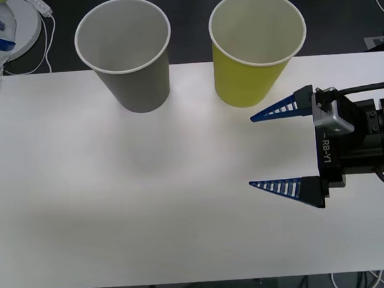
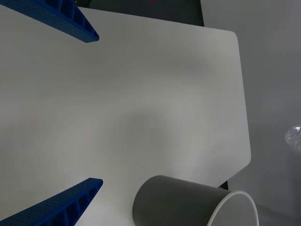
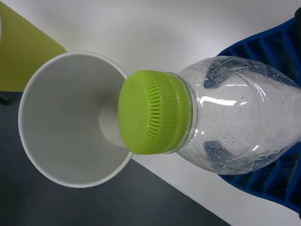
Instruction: Put the can into the green bin and the plastic bottle into the gray bin
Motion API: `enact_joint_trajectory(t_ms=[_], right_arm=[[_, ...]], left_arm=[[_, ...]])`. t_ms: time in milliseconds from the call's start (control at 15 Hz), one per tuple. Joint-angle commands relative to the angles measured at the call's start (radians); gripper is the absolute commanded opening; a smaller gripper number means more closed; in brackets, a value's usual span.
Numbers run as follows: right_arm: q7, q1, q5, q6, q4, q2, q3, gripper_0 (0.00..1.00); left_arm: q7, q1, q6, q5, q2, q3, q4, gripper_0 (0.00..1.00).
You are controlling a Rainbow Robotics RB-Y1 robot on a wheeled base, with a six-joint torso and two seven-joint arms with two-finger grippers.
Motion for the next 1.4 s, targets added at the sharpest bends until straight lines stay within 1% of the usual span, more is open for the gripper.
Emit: enact_joint_trajectory(t_ms=[67,400,600,733,867,1000,1133,1267,1400], right_arm=[[0.0,0.0,0.0,0.0,0.0,0.0,0.0,1.0],[0.0,0.0,0.0,0.0,0.0,0.0,0.0,1.0],[0.0,0.0,0.0,0.0,0.0,0.0,0.0,1.0],[0.0,0.0,0.0,0.0,0.0,0.0,0.0,1.0],[0.0,0.0,0.0,0.0,0.0,0.0,0.0,1.0],[0.0,0.0,0.0,0.0,0.0,0.0,0.0,1.0],[0.0,0.0,0.0,0.0,0.0,0.0,0.0,1.0],[0.0,0.0,0.0,0.0,0.0,0.0,0.0,1.0],[0.0,0.0,0.0,0.0,0.0,0.0,0.0,1.0]], left_arm=[[0.003,-0.119,-0.064,-0.05,-0.046,-0.068,0.065,0.0],[0.035,-0.227,-0.15,-0.167,-0.157,-0.071,0.128,0.0],[0.049,-0.271,-0.159,-0.188,-0.213,-0.075,0.18,0.0],[0.049,-0.345,-0.155,-0.204,-0.239,-0.141,0.229,0.0],[0.049,-0.458,-0.153,-0.208,-0.261,-0.243,0.289,0.0],[0.049,-0.537,-0.152,-0.217,-0.298,-0.31,0.345,0.0],[0.052,-0.586,-0.152,-0.247,-0.347,-0.336,0.402,0.0],[0.054,-0.607,-0.152,-0.299,-0.397,-0.342,0.433,0.0],[0.052,-0.623,-0.153,-0.314,-0.44,-0.342,0.473,0.0]])
